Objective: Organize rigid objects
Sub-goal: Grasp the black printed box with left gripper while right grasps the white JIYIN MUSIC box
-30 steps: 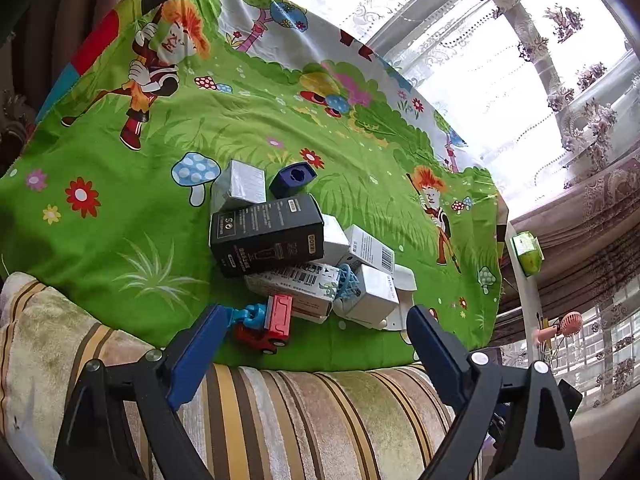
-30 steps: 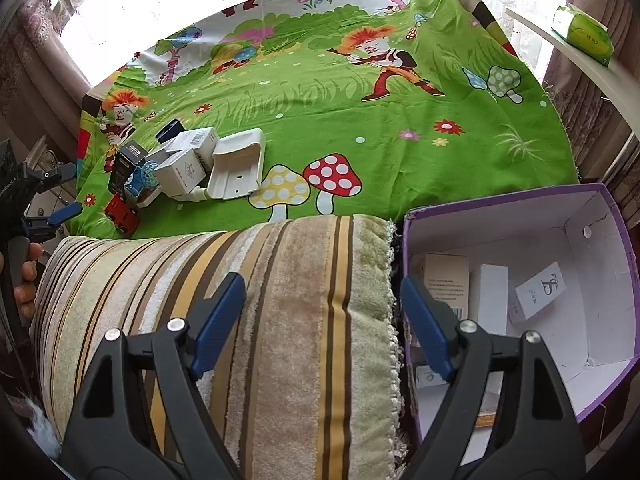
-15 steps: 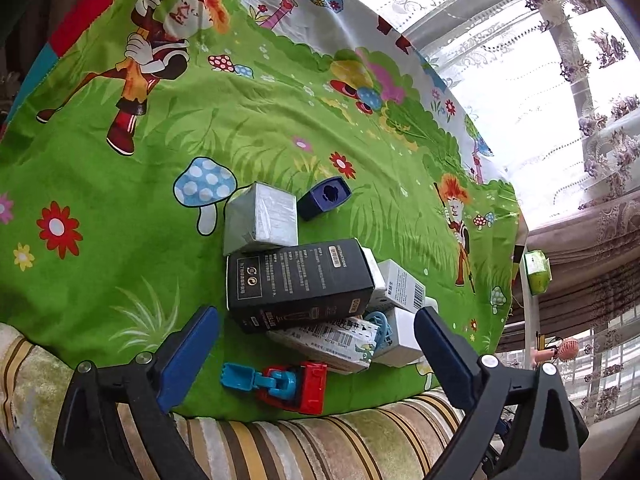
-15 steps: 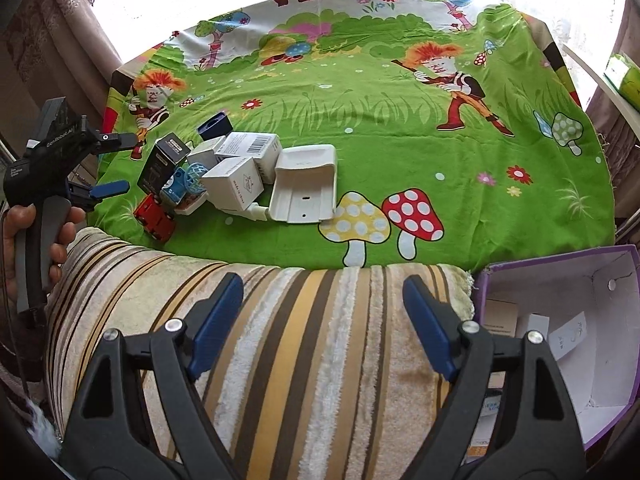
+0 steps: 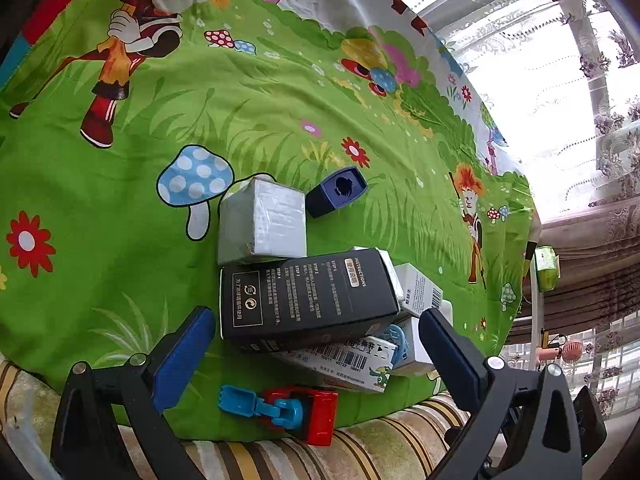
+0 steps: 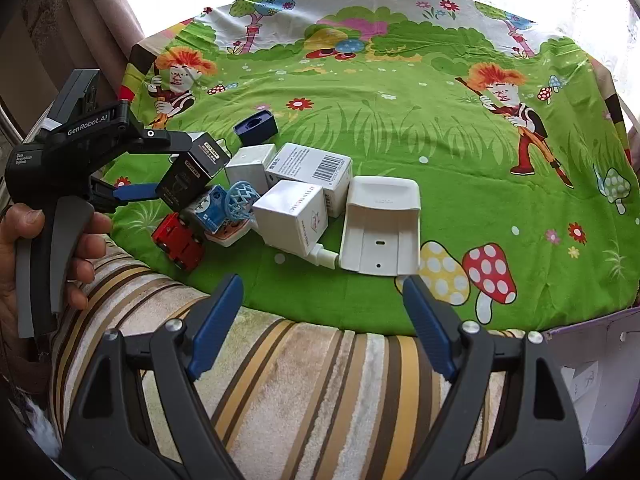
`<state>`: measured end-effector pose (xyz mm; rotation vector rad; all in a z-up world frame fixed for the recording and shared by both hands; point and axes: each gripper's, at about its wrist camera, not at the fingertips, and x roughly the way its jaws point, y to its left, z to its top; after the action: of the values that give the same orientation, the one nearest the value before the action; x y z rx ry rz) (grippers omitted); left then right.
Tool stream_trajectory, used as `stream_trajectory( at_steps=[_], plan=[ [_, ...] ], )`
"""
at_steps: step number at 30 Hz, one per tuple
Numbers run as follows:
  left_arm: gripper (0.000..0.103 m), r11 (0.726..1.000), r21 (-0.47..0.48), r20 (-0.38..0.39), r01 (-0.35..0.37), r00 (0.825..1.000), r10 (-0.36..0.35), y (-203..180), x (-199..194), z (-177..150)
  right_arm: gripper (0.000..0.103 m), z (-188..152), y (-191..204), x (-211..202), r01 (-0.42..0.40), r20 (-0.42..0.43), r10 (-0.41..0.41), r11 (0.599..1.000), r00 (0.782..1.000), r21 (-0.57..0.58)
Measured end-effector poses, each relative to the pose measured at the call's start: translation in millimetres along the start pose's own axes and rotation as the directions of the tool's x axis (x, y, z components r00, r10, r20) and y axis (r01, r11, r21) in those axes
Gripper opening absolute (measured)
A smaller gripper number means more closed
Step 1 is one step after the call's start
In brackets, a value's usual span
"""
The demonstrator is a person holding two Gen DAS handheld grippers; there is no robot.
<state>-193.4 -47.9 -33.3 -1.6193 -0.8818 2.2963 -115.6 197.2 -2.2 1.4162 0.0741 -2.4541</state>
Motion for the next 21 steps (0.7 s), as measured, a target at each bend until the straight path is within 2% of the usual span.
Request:
stream_trajectory(
  at_steps=[7,13,21],
  plan=[
    [0.102,1.000,-0.015,0.005,-0.005,1.000,0.005,5.7,6.9,2.1,0.084,18.0,9.2,22.0,0.015,-0.031,-0.014,1.000,0.999,0.007],
    [0.088,1.000,0.009,0.010,-0.011,1.000,0.011,7.1,7.6,2.4,0.084,28.2,19.7,36.9,0.048,-0.046,-0.048,0.999,0.998,-0.011],
    [0.087,1.000,0.029,0.059,-0.007,0.998,0.006,5.0,-1.5,-5.5,0.084,36.3,26.3,48.0,0.067,-0.050,-0.067,0.998,0.997,0.000]
  ],
)
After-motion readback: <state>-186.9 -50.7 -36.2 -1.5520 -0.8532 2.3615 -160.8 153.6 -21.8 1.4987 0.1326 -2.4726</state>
